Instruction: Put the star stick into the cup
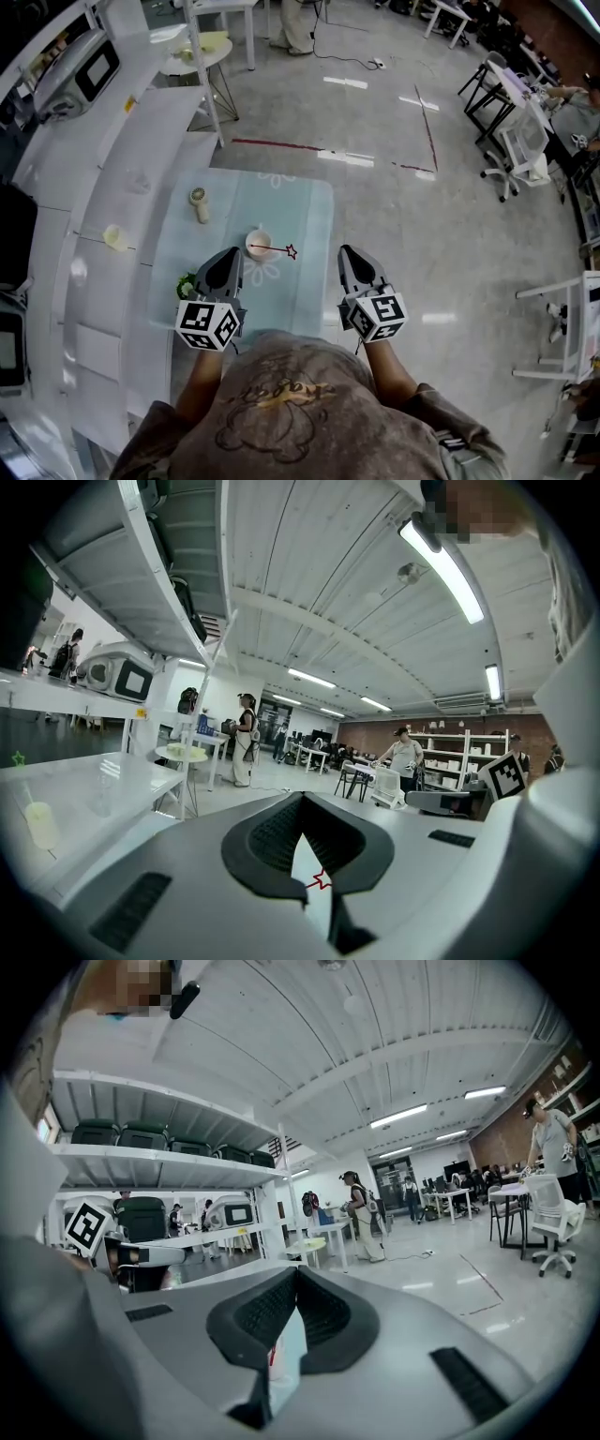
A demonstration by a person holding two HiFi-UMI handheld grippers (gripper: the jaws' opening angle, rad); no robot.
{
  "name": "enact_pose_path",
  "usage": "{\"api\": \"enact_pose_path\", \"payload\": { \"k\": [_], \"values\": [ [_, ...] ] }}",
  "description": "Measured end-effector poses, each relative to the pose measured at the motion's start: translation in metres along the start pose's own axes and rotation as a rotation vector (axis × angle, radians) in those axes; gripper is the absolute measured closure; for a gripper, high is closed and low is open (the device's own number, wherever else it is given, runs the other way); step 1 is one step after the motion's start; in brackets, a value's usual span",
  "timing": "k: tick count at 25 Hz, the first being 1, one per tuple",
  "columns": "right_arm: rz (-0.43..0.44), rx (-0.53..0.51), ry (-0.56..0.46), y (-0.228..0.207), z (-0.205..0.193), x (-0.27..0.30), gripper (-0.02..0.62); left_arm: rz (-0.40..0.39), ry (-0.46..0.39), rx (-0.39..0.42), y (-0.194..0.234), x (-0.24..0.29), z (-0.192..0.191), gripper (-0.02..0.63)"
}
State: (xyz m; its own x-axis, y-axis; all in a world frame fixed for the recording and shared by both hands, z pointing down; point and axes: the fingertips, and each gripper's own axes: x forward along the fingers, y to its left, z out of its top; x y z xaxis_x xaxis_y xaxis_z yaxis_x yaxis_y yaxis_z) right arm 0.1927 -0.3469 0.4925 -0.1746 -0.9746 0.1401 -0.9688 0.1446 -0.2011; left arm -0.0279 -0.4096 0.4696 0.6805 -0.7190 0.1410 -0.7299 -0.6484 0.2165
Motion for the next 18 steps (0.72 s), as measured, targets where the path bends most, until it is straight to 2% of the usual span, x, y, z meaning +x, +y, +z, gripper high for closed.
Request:
{"api": "enact_pose_path", "payload": {
  "k": [18],
  "values": [
    [0.016, 0.022, 0.005, 0.015, -0.007, 0.012, 0.594, 0.023, -0.008, -0.012, 0.008, -0.004, 0.0, 0.584]
  ]
}}
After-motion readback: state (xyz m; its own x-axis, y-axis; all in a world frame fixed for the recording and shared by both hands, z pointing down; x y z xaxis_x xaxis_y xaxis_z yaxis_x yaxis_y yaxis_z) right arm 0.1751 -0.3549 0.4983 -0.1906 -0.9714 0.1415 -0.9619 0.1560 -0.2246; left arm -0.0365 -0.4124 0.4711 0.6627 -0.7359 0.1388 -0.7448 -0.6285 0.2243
